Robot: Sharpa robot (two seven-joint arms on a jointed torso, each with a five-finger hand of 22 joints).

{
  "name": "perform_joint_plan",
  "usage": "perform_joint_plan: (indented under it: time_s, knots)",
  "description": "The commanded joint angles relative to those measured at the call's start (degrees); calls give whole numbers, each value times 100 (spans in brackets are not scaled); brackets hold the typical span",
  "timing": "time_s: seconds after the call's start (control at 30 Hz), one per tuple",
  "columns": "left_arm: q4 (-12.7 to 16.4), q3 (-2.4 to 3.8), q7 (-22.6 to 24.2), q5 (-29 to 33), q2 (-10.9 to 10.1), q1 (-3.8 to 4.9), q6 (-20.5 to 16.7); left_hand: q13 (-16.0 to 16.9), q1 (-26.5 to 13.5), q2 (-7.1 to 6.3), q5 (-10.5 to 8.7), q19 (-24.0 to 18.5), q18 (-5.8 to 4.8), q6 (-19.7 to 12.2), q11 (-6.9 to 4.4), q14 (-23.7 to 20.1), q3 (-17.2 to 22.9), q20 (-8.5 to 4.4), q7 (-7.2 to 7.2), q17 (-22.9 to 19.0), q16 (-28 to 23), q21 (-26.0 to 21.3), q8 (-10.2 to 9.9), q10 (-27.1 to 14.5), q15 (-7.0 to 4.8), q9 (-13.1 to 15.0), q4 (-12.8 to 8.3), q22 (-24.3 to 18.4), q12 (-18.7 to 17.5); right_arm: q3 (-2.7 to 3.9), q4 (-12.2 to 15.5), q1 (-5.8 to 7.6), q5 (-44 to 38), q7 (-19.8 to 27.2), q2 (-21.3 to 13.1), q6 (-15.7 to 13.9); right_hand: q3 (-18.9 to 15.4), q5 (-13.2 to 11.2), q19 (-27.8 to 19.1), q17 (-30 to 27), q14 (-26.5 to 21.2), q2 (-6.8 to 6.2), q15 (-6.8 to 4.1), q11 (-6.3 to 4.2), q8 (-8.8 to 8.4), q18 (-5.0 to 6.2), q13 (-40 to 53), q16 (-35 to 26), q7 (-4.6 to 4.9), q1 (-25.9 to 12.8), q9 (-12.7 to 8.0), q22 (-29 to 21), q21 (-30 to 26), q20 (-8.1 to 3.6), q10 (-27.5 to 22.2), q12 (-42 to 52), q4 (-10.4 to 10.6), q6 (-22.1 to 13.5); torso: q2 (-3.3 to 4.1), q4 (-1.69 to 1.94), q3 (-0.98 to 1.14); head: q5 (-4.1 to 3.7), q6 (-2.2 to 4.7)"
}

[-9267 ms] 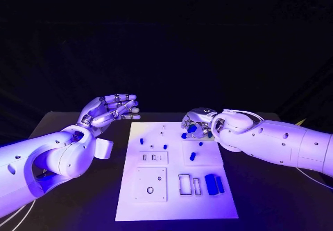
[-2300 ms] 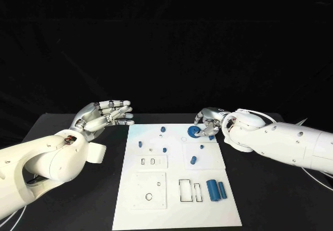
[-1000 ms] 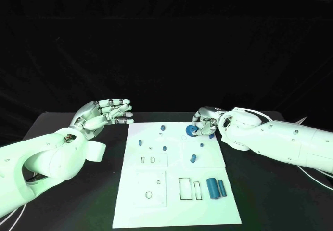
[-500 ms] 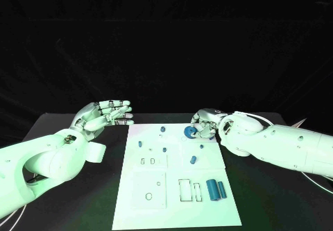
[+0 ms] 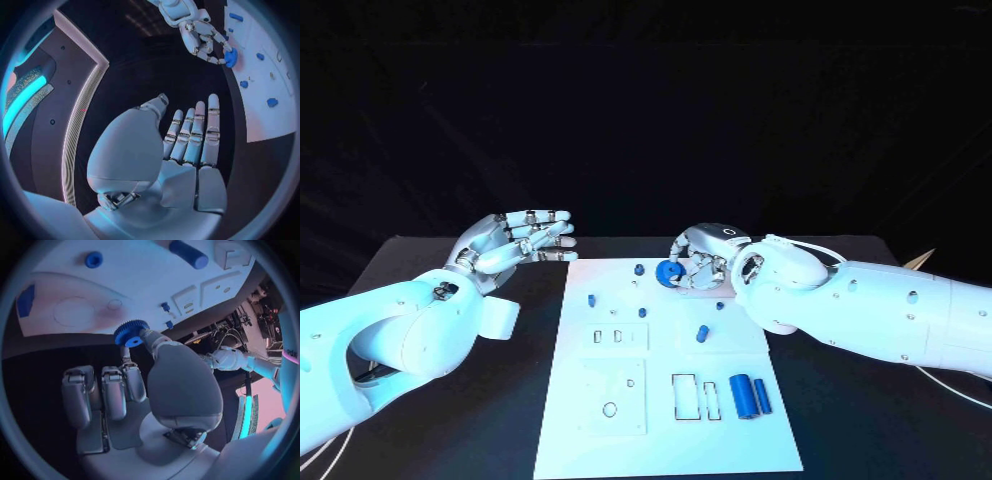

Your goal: Assemble the parts on the task board

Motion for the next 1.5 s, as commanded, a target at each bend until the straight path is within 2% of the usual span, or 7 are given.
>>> perform_joint_plan:
  time_s: [0.03,0.37,0.6,0.77,0.9,1.03,1.5]
  knots:
    - [14,4,24,14,10,7,112,3,12,34,22,18,57,-29,42,-44,15,-10,396,7,13,32,-35,11,-6,-3,-18,9,-20,2,27,2,-540,-226,107,-267,37,21,589,1428,570,21,-37,4,-1,-38,570,35,3,-54,-2,1506,26,-22,48,22,-11,22,5,11,-5,8,0]
    - [7,4,14,14,30,7,120,2,7,37,22,12,56,-37,46,-57,22,-9,401,29,10,42,-41,3,-2,-5,-30,11,-29,-18,-189,-30,-914,-475,586,-359,58,-7,589,1425,569,-4,-40,0,-14,-38,571,34,0,-73,-6,1506,26,-26,52,21,-11,25,17,12,-9,59,23]
    - [5,4,2,14,38,8,129,2,7,37,22,12,56,-37,46,-57,22,-9,401,29,10,42,-41,3,-2,-5,-30,11,-29,-50,-418,-80,-888,-519,853,-340,76,-7,589,1412,566,-1,-41,-1,-22,-38,565,29,0,-69,-9,1506,26,-28,47,14,-15,22,15,20,-9,76,-30]
    - [6,5,-3,14,38,8,130,2,7,37,22,12,56,-37,46,-57,22,-9,401,29,10,42,-41,3,-2,-5,-30,11,-29,-60,-513,-110,-879,-549,943,-355,96,-3,589,1413,566,2,-42,-1,-31,-38,567,29,2,-68,-12,1506,26,-29,49,13,-18,17,13,18,-11,95,-57]
    - [7,5,-6,14,38,8,133,2,7,37,22,12,56,-37,46,-57,22,-9,401,29,10,42,-41,3,-2,-5,-30,11,-29,-64,-561,-129,-875,-571,998,-348,118,11,589,1413,566,7,-42,0,-40,-38,574,29,2,-70,-15,1506,26,-30,54,18,-19,16,11,5,0,116,-70]
    - [9,5,-10,14,35,8,133,2,7,37,22,12,56,-37,46,-57,22,-9,401,29,10,42,-41,3,-2,-5,-30,11,-29,-67,-582,-142,-874,-579,1032,-324,124,14,589,1413,566,8,-42,-1,-41,-38,572,29,2,-70,-15,1506,26,-31,53,15,-19,17,8,-2,2,127,-76]
    - [9,5,-15,14,35,9,135,2,7,37,22,12,56,-37,46,-57,22,-9,401,29,10,42,-41,3,-2,-5,-30,11,-29,-98,-649,-192,-832,-566,1118,-158,134,19,589,1407,565,6,-43,0,-47,-38,588,27,3,-76,-17,1506,26,-31,66,29,-18,16,9,1,4,134,-101]
